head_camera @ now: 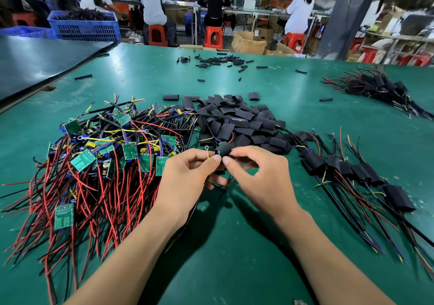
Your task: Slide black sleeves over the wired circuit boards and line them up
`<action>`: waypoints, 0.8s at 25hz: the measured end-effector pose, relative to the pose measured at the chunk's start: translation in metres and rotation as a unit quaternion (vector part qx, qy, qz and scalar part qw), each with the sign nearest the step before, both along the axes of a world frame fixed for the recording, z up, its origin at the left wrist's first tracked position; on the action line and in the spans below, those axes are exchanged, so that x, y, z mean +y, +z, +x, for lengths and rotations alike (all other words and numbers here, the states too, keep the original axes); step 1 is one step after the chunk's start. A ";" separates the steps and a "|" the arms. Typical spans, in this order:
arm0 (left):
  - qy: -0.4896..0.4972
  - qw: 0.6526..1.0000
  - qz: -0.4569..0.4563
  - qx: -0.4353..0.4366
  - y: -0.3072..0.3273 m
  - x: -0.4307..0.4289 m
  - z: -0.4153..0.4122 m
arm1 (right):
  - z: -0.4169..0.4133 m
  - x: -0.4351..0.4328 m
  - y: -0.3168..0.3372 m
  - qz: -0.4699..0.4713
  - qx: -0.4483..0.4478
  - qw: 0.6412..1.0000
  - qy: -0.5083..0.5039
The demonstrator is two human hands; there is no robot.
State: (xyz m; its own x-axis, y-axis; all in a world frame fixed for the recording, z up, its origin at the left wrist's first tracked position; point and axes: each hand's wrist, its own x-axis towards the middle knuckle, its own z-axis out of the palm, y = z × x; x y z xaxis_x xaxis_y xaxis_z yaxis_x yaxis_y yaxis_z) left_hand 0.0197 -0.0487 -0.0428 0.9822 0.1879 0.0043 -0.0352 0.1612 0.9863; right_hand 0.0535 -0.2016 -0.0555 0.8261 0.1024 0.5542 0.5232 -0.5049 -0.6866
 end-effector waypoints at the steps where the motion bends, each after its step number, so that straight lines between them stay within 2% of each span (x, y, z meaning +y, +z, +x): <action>1: 0.011 1.000 0.013 -0.007 0.000 -0.001 -0.001 | 0.000 0.000 -0.001 -0.020 -0.017 1.000 0.002; 5: 0.068 0.982 0.173 -0.047 -0.005 -0.003 -0.002 | -0.001 0.003 -0.005 -0.067 -0.055 0.996 -0.006; 7: 0.084 0.970 0.219 -0.063 -0.006 -0.004 -0.002 | -0.001 0.003 -0.005 -0.076 -0.055 0.996 0.001; 20: 0.099 0.954 0.270 -0.087 -0.005 -0.007 -0.005 | -0.001 0.008 -0.006 -0.061 -0.019 0.998 0.021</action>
State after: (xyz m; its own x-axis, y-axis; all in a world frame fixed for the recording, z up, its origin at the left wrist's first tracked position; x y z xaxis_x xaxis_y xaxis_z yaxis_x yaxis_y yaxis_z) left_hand 0.0145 -0.0554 -0.0476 0.9033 0.2931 0.3133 -0.1835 -0.3960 0.8997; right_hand 0.0525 -0.1936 -0.0615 0.7988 0.2048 0.5656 0.5694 -0.5608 -0.6010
